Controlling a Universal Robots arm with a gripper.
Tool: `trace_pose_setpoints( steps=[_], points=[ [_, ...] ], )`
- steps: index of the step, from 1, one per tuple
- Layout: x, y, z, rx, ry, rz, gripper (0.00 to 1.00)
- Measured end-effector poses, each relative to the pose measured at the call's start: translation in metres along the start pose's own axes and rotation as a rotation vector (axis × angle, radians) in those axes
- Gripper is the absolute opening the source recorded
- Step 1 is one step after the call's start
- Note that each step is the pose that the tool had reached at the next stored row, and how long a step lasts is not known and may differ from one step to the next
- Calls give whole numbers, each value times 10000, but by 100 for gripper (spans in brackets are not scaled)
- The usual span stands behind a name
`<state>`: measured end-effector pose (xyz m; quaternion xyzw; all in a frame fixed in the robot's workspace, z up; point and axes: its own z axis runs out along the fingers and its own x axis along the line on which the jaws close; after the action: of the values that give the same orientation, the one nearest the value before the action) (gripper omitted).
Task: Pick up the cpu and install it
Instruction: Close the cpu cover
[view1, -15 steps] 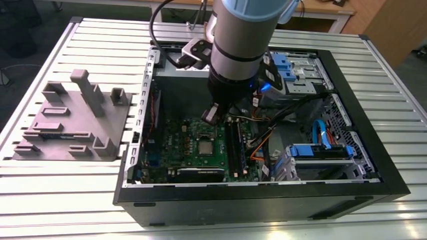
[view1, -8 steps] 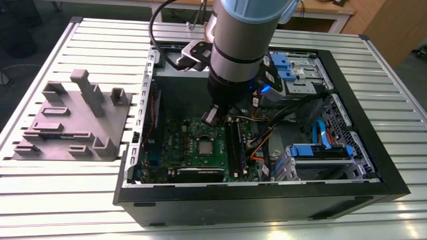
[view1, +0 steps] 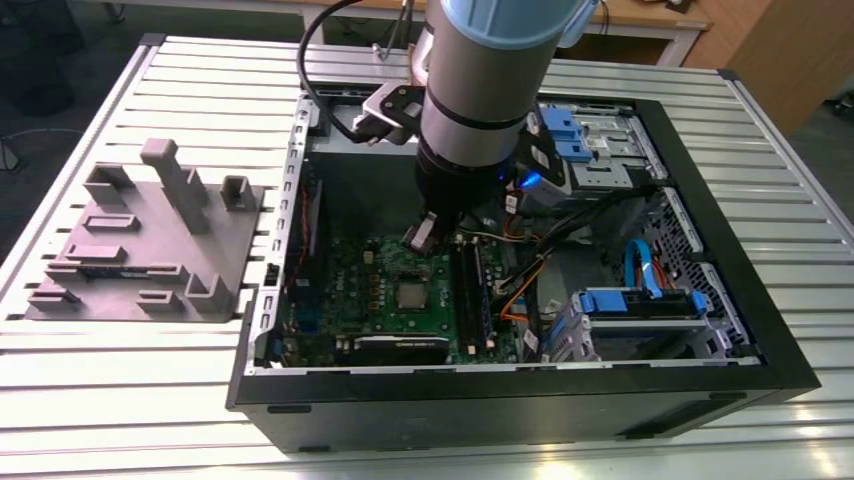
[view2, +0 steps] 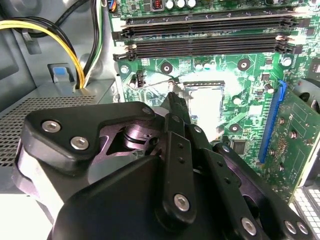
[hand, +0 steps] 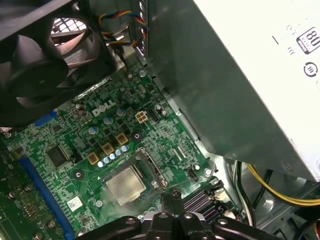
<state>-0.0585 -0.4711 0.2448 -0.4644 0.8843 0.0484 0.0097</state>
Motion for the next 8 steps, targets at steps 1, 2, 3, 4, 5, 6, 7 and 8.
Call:
trace_pose_setpoints(
  steps=[1, 2, 3, 4, 5, 6, 7, 8],
  points=[
    [1, -1, 0, 4, 6, 0, 10],
    [2, -1, 1, 7, 9, 0, 10],
    [4, -2, 2, 8, 11, 0, 10],
    [5, -3, 2, 8, 12, 0, 10],
    [7, -4, 2, 9, 13, 0, 10],
    [11, -6, 2, 9, 14, 0, 10],
    [17, -9, 3, 9, 13, 0, 10],
    [25, -11, 2, 9, 13, 0, 10]
  ],
)
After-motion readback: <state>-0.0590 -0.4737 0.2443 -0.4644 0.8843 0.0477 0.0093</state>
